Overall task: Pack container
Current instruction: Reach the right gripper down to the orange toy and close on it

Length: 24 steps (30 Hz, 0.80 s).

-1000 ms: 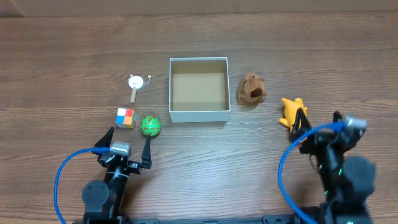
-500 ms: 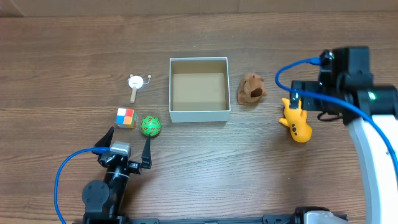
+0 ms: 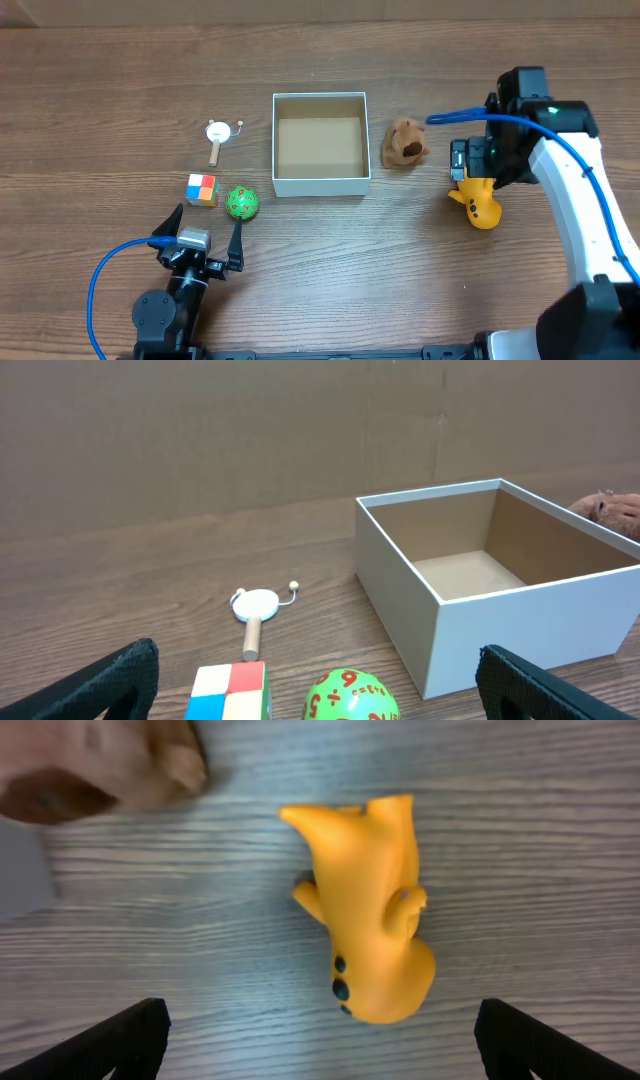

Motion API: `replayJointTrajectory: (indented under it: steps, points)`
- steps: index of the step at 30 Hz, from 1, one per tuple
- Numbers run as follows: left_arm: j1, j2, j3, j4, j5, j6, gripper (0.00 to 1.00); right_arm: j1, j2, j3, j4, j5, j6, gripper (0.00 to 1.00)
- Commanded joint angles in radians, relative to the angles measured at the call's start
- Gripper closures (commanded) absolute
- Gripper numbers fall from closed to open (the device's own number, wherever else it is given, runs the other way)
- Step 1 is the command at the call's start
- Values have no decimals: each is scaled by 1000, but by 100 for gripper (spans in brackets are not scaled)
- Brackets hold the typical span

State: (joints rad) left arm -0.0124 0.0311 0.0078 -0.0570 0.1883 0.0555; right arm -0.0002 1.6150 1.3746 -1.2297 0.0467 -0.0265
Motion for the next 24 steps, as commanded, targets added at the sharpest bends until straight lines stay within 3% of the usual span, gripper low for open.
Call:
replayJointTrajectory:
  steps: [1, 16, 20, 24]
  points:
    - [4, 2, -3, 1, 12, 9, 0, -27, 19, -59, 68, 64, 20, 0]
    - [4, 2, -3, 1, 12, 9, 0, -99, 20, -286, 346, -15, 18, 11]
    - [4, 2, -3, 1, 12, 9, 0, -99, 20, -327, 389, -14, 18, 22]
    - [4, 2, -3, 1, 12, 9, 0, -99, 20, -336, 396, -15, 18, 43]
